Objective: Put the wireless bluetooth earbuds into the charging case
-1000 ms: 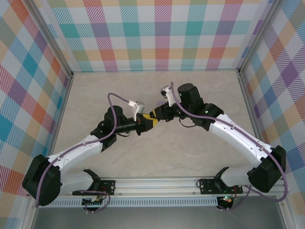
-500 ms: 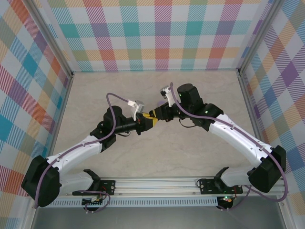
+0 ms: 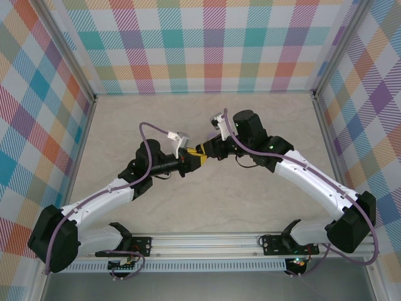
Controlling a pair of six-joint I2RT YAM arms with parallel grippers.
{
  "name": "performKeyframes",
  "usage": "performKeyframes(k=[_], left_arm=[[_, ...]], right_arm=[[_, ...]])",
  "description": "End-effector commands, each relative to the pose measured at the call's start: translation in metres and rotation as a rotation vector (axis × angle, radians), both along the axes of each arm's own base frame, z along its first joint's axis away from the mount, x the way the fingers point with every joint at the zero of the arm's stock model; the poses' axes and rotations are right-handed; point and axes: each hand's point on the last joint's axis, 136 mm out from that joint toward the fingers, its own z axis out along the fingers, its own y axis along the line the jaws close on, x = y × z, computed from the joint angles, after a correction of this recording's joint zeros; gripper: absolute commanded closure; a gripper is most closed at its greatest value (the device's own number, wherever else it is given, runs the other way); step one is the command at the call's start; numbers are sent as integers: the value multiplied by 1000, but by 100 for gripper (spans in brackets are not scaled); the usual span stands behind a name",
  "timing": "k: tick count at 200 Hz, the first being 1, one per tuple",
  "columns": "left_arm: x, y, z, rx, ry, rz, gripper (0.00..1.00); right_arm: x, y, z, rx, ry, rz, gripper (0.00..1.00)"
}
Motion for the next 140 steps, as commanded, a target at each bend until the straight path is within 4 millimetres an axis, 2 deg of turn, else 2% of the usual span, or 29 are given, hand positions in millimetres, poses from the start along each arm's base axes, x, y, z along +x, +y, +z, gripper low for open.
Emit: performKeyframes(k=[1, 62, 140], left_arm=[[-1, 2, 25, -41, -71, 18, 94], [0, 2, 26, -43, -73, 22, 94], [-3, -1, 28, -46, -74, -7, 94]], right_arm=[[-11, 1, 5, -1, -4, 50, 77], [-19, 3, 5, 1, 12, 88, 75], [-19, 3, 6, -2, 10, 87, 69]])
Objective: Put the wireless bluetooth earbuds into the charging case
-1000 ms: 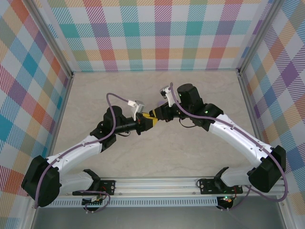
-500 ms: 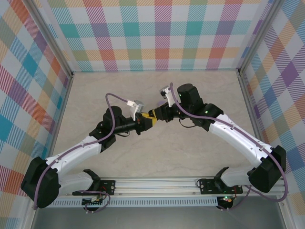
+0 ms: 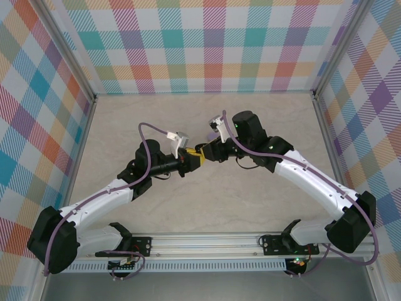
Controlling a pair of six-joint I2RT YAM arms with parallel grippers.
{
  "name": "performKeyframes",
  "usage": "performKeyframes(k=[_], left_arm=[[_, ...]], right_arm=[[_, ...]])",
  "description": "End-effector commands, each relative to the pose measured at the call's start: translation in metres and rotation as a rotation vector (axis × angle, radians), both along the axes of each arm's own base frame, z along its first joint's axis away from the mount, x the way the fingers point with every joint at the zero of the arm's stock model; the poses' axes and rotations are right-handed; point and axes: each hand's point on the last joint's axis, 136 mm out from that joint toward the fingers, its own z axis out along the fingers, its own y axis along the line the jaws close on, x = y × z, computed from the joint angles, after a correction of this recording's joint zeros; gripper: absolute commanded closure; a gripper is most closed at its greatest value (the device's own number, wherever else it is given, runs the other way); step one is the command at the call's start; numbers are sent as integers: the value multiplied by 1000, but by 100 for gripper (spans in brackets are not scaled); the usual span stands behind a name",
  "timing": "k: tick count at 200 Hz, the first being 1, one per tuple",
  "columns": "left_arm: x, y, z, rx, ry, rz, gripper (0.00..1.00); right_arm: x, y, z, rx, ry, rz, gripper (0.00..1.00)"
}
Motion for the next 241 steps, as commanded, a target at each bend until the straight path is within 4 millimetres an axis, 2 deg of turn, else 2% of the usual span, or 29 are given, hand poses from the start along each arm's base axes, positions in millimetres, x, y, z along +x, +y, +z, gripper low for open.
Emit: performKeyframes(k=[1, 121, 167, 241], left_arm=[[-3, -3, 28, -51, -78, -20, 94], [-8, -5, 23, -38, -74, -46, 94], [-7, -3, 18, -15, -68, -40, 94], [-5, -1, 19, -11, -76, -22, 94]], right_arm=[[-9, 1, 11, 12, -12, 36, 69], [-3, -1, 15, 9, -25, 2, 57], [-4, -5, 24, 21, -41, -13, 46], [-6, -9, 22, 3, -37, -22, 45]])
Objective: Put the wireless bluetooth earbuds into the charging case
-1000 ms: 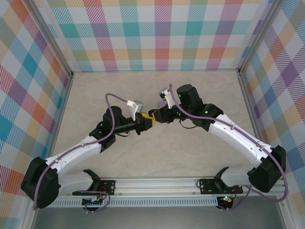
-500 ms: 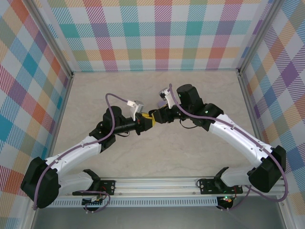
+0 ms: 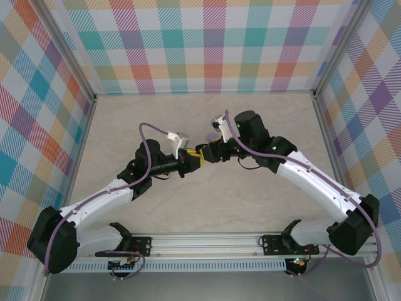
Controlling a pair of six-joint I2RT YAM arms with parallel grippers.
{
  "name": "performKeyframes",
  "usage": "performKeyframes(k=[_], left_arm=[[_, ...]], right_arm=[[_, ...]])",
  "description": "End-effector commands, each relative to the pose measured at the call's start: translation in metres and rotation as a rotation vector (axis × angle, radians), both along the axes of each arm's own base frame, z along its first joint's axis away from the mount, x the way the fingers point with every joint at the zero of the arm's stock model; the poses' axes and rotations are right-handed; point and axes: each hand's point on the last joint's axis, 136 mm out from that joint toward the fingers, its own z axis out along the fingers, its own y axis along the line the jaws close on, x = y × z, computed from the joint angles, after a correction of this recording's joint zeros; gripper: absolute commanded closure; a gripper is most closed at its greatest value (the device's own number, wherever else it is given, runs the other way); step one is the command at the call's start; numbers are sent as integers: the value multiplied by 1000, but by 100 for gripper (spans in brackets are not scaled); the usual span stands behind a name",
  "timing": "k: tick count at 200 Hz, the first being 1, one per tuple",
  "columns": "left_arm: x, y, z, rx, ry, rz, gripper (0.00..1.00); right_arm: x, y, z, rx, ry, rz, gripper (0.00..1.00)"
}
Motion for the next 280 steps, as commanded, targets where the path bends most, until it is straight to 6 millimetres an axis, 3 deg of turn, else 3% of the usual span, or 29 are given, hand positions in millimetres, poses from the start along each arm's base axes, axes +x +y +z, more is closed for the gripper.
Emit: performKeyframes(k=[1, 173, 280], left_arm=[[-3, 0, 20, -20, -59, -6, 94], [-4, 4, 21, -3, -79, 10, 94], [0, 4, 16, 21, -69, 21, 94]], right_arm=[[-4, -2, 15, 10, -29, 1, 45], [15, -19, -6, -118, -31, -121, 44], [-3, 0, 13, -5, 0, 3, 42]])
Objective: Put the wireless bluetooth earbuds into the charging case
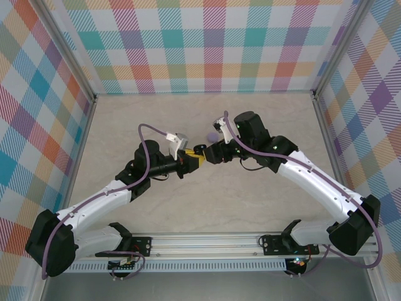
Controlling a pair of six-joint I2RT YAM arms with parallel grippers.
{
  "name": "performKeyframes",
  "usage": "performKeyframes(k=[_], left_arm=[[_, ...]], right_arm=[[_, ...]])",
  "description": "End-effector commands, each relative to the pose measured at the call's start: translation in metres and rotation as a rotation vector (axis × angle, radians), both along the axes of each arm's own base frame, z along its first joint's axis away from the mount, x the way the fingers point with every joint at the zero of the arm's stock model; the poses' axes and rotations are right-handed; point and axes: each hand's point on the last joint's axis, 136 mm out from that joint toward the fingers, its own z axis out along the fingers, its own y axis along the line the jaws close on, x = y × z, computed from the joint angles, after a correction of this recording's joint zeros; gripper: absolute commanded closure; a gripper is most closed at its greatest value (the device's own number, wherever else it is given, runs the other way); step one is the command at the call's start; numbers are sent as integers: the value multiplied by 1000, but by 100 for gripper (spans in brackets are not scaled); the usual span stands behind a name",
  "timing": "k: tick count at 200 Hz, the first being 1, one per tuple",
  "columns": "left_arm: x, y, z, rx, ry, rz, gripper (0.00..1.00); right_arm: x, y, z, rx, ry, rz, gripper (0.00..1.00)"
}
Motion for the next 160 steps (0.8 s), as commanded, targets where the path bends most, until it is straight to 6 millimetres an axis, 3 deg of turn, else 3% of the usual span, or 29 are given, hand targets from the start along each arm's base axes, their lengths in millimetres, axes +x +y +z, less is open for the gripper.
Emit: performKeyframes(k=[1, 81, 160], left_arm=[[0, -2, 19, -19, -51, -6, 93], [-3, -2, 22, -28, -61, -14, 93], [-1, 3, 20, -17, -66, 19, 94]], right_arm=[[-4, 11, 22, 65, -25, 48, 42], [10, 11, 6, 7, -4, -8, 42], [21, -8, -3, -67, -19, -116, 41]])
